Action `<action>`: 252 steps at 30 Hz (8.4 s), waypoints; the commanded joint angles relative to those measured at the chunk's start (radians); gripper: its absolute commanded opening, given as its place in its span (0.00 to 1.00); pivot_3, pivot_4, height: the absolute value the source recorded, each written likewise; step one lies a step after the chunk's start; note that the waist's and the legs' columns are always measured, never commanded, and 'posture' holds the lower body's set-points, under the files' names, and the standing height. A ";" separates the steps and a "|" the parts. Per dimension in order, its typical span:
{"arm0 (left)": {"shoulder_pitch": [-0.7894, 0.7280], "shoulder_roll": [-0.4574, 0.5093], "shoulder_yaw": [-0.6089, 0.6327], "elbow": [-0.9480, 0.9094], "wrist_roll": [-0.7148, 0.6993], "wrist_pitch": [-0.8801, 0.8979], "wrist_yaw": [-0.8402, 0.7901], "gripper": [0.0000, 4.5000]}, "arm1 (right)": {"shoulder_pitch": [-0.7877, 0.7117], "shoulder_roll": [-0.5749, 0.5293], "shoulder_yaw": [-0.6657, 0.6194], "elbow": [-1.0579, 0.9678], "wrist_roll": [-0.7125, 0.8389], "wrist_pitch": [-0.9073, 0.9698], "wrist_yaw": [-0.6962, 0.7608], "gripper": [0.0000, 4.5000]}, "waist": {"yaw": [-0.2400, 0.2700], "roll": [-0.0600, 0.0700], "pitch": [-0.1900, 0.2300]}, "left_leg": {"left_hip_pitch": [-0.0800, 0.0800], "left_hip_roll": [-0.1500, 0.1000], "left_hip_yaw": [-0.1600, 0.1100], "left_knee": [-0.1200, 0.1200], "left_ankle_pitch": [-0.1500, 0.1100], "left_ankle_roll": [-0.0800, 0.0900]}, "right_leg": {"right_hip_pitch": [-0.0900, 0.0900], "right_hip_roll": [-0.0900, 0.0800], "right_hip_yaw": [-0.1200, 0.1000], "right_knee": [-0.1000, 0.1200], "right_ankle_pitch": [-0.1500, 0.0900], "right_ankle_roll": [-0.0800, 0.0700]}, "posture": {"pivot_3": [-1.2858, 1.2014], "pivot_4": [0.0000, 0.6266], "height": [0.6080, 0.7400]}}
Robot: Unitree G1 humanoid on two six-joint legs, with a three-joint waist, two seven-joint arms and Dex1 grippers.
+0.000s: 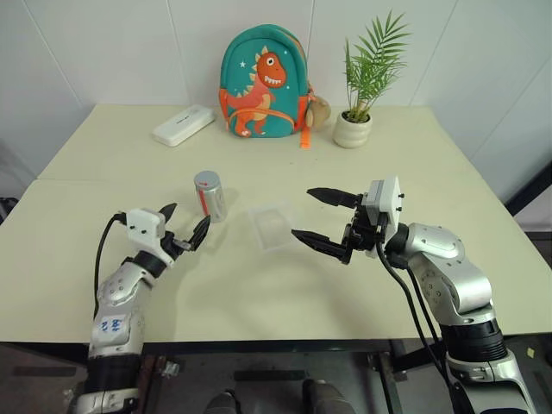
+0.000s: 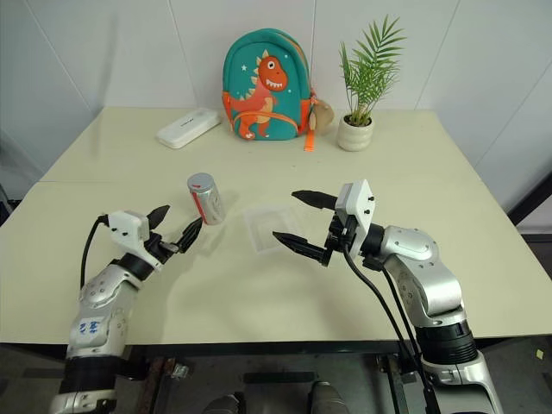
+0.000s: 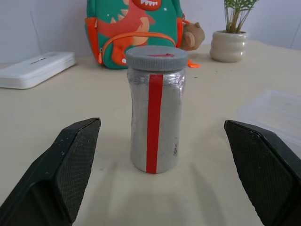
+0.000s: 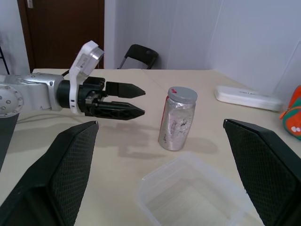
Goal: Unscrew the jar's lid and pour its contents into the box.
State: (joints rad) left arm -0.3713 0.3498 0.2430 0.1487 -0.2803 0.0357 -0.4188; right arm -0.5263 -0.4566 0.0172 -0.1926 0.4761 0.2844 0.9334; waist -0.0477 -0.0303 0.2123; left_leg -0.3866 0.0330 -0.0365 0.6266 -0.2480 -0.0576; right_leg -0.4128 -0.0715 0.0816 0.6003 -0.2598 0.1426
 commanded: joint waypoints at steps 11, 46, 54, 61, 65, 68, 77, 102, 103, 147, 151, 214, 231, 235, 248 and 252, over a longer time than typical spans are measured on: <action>-0.240 0.009 -0.038 0.322 0.053 -0.157 -0.034 1.00 | 0.034 0.054 0.011 -0.097 -0.016 -0.028 -0.100 1.00 | 0.003 0.000 0.000 | -0.001 0.000 0.000 -0.003 0.000 0.000 | -0.001 0.000 0.000 -0.002 0.001 0.001 | 0.52 0.24 1.00; -0.281 0.156 -0.036 0.230 0.016 -0.042 -0.165 0.42 | 0.011 0.093 0.016 -0.109 0.019 0.089 -0.187 1.00 | 0.011 0.000 0.000 | -0.002 0.000 0.000 -0.008 -0.001 -0.001 | -0.003 0.000 -0.001 -0.006 0.001 0.003 | 0.52 0.24 1.00; -0.155 0.258 -0.078 -0.199 -0.162 0.377 -0.300 0.42 | -0.128 0.136 0.044 -0.169 0.090 0.421 -0.349 1.00 | 0.020 0.001 0.000 | -0.002 0.000 -0.001 -0.009 -0.001 -0.001 | -0.003 0.000 -0.001 -0.005 0.000 0.000 | 0.52 0.24 1.00; -0.133 0.217 -0.088 -0.299 -0.264 0.485 -0.330 0.42 | -0.209 0.166 0.081 -0.146 0.086 0.505 -0.380 1.00 | 0.013 0.001 0.000 | -0.003 0.000 -0.001 -0.010 -0.001 -0.001 | -0.004 0.000 -0.002 -0.006 0.000 0.000 | 0.52 0.24 1.00; -0.133 0.211 -0.104 -0.330 -0.289 0.514 -0.359 0.42 | -0.231 0.177 0.093 -0.116 0.078 0.500 -0.375 1.00 | 0.009 0.001 0.000 | -0.003 0.000 -0.001 -0.011 -0.001 -0.001 | -0.005 0.000 -0.002 -0.005 -0.001 -0.001 | 0.52 0.24 1.00; -0.134 0.209 -0.110 -0.336 -0.296 0.529 -0.371 0.42 | -0.240 0.181 0.097 -0.104 0.075 0.493 -0.367 1.00 | 0.010 0.001 0.000 | -0.004 0.000 -0.001 -0.011 -0.001 -0.001 | -0.005 0.000 -0.002 -0.005 -0.001 -0.001 | 0.52 0.24 1.00; -0.136 0.202 -0.141 -0.342 -0.287 0.529 -0.388 0.42 | -0.284 0.210 0.124 -0.065 0.067 0.480 -0.354 1.00 | 0.002 0.001 0.000 | -0.004 0.000 -0.001 -0.011 -0.001 -0.001 | -0.006 0.000 -0.001 -0.005 -0.001 -0.001 | 0.52 0.24 1.00; -0.169 0.205 -0.160 -0.339 -0.304 0.508 -0.470 0.42 | -0.288 0.179 0.127 -0.046 0.081 0.468 -0.231 0.56 | -0.006 0.001 0.000 | -0.004 0.000 -0.001 -0.011 -0.001 -0.001 | -0.006 0.000 -0.001 -0.005 -0.001 -0.001 | 0.52 0.24 1.00; -0.176 0.203 -0.151 -0.337 -0.335 0.497 -0.521 0.42 | -0.290 0.146 0.124 -0.047 0.096 0.462 -0.172 0.56 | -0.006 0.001 0.000 | -0.005 0.000 -0.001 -0.011 -0.001 -0.001 | -0.006 0.000 -0.001 -0.005 -0.001 -0.001 | 0.52 0.24 1.00; -0.226 0.262 -0.207 -0.205 -0.301 0.362 -0.793 0.42 | -0.411 0.077 0.177 0.053 0.067 0.369 0.061 0.99 | -0.007 0.001 0.001 | -0.012 0.001 0.000 -0.002 0.000 0.000 | -0.016 0.002 0.001 0.007 -0.001 -0.001 | 0.52 0.24 1.00; -0.223 0.260 -0.220 -0.215 -0.296 0.357 -0.796 0.42 | -0.416 0.113 0.171 0.081 0.048 0.351 0.039 0.99 | -0.008 0.001 0.001 | -0.013 0.001 0.000 -0.001 0.000 0.000 | -0.017 0.002 0.001 0.008 -0.001 -0.001 | 0.52 0.24 1.00; -0.219 0.239 -0.207 -0.210 -0.288 0.354 -0.792 0.42 | -0.388 0.105 0.136 0.055 0.095 0.411 0.011 0.99 | -0.009 0.003 0.002 | -0.016 0.002 -0.001 0.003 0.000 0.000 | -0.019 0.004 0.003 0.011 -0.001 -0.001 | 0.52 0.24 1.00; -0.211 0.244 -0.206 -0.208 -0.289 0.350 -0.791 0.42 | -0.345 0.014 0.105 0.068 0.129 0.416 0.073 0.99 | -0.009 0.003 0.002 | -0.016 0.002 -0.001 0.003 0.000 0.000 | -0.019 0.004 0.003 0.011 -0.001 -0.001 | 0.52 0.24 1.00; -0.208 0.245 -0.204 -0.213 -0.291 0.352 -0.788 0.42 | -0.345 0.011 0.089 0.082 0.136 0.417 0.069 0.99 | -0.009 0.003 0.002 | -0.016 0.002 -0.001 0.003 0.000 0.000 | -0.019 0.004 0.003 0.011 -0.001 -0.001 | 0.52 0.24 1.00; -0.197 0.247 -0.199 -0.225 -0.297 0.359 -0.775 0.42 | -0.324 -0.022 0.067 0.097 0.151 0.422 0.082 0.99 | -0.009 0.003 0.002 | -0.016 0.002 -0.001 0.003 0.000 0.000 | -0.019 0.004 0.003 0.011 -0.001 -0.001 | 0.52 0.24 1.00; -0.194 0.246 -0.198 -0.228 -0.298 0.361 -0.773 0.42 | -0.318 -0.027 0.065 0.102 0.149 0.422 0.083 0.99 | -0.008 0.003 0.002 | -0.016 0.002 -0.001 0.003 0.000 0.000 | -0.019 0.004 0.003 0.011 -0.001 -0.001 | 0.52 0.24 1.00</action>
State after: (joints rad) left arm -0.5710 0.5920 0.0359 -0.0281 -0.5536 0.4041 -1.1785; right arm -0.8429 -0.4729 0.1140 -0.0849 0.6217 0.7066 1.0275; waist -0.0560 -0.0275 0.2139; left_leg -0.4023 0.0346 -0.0375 0.6298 -0.2483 -0.0574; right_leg -0.4315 -0.0677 0.0843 0.6115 -0.2605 0.1419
